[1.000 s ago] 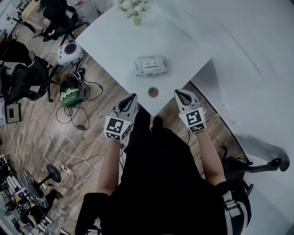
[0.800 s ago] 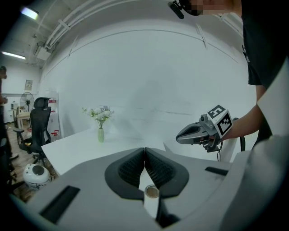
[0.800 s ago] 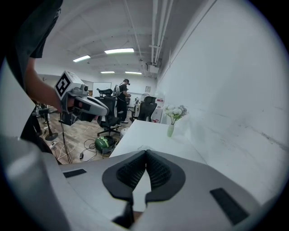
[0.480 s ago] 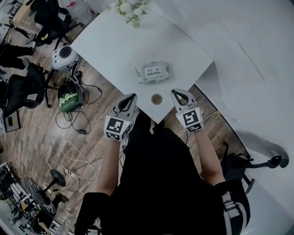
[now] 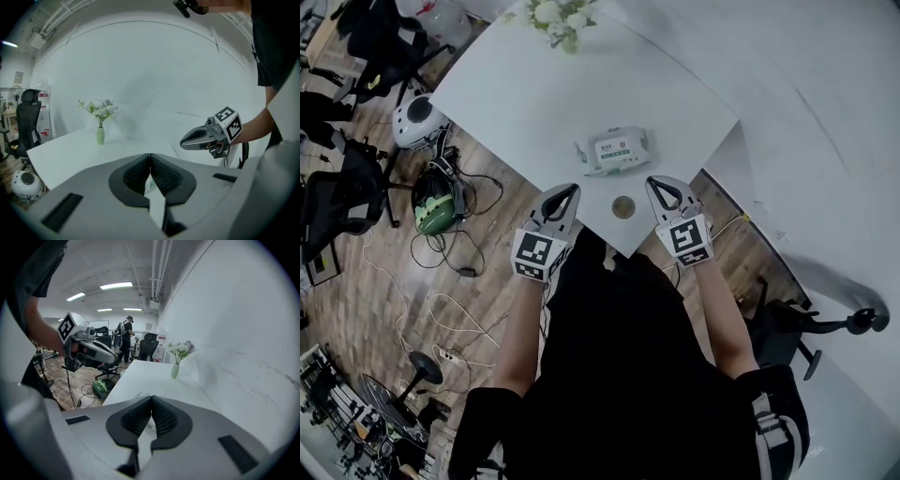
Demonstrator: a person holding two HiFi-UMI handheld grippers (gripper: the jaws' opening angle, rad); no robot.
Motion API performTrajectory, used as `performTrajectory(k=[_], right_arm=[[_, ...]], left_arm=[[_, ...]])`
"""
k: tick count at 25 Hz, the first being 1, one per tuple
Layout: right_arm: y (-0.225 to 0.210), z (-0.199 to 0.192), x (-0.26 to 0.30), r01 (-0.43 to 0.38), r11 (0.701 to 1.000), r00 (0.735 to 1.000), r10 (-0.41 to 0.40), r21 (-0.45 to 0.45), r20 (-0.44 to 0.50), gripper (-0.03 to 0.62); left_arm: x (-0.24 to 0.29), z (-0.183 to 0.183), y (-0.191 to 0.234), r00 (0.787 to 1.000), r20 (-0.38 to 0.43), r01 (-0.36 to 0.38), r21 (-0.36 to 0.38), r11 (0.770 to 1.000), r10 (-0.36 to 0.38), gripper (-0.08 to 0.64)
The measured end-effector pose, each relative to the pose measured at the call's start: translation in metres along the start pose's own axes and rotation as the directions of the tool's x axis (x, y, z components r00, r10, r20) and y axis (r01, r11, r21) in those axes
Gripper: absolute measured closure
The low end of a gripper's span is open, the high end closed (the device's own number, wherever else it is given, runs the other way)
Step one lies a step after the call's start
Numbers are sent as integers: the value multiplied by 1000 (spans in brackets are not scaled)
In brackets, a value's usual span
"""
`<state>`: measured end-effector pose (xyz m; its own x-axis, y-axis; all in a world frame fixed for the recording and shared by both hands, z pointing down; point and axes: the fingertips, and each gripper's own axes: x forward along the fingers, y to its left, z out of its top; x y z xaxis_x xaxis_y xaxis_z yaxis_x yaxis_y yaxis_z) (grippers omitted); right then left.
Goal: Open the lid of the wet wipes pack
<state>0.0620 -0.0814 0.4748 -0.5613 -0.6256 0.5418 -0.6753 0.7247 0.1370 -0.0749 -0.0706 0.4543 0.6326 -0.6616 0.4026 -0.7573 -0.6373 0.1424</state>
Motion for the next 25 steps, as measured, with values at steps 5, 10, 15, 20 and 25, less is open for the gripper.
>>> performTrajectory(k=[5,10,15,20,25], right_arm=[[-4,-7,20,-1,1000,1000,1,11,-24,575],[-3,-16,43,-15,1000,999,16,20,-42,575],[2,-27,65,-33,999,997,35,28,-73,575],[9,-28,84,-50,998,995,53,31,-79,575],[11,-29,99,-58,998,995,60,33,-75,575]], left_arm=[[18,-10,11,999,-22,34,-8,999,-34,537],[39,-25,21,997,-46,62,-14,998,-62,537],[55,-36,32,995,-53,80,-24,997,-81,537],[61,-45,42,994,-58,87,-35,996,-89,537],[71,-60,43,991,-82,104,-32,994,-106,537]])
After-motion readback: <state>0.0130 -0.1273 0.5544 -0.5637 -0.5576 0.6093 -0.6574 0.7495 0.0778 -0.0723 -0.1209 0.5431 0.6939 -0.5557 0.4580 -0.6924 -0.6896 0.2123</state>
